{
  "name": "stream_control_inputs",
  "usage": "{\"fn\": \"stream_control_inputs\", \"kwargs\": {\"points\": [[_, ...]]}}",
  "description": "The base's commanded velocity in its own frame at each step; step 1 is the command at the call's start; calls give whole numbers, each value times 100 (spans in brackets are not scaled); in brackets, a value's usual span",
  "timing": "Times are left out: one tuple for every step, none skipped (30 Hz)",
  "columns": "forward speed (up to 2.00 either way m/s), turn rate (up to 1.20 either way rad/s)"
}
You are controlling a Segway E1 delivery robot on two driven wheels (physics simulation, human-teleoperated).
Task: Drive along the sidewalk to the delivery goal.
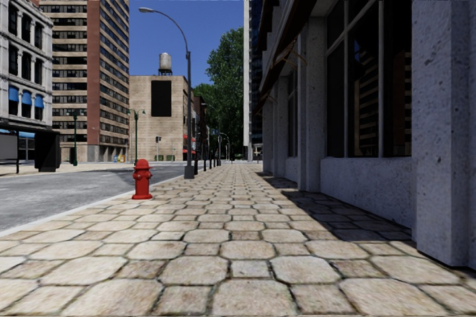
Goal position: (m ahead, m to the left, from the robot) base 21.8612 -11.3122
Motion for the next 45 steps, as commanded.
{"fn": "stream_control_inputs", "kwargs": {"points": [[200, 0], [200, 0], [200, 0], [200, 0], [200, 0], [200, 0], [200, 0], [200, 0], [200, 0], [200, 0], [200, 0], [200, 0], [200, 0], [200, 0], [200, 0], [200, 0], [200, 0], [200, 0], [200, 0], [200, 0], [200, 0], [200, 0], [200, 0], [200, 0], [200, 0], [200, 0], [200, 0], [200, 0], [200, 0], [200, 0], [200, 0], [200, 0], [200, 0], [200, 0], [200, 0], [200, 0], [200, 0], [200, 0], [200, 0], [200, 0], [200, 0], [200, 0], [200, 0], [200, 0], [200, 0]]}}
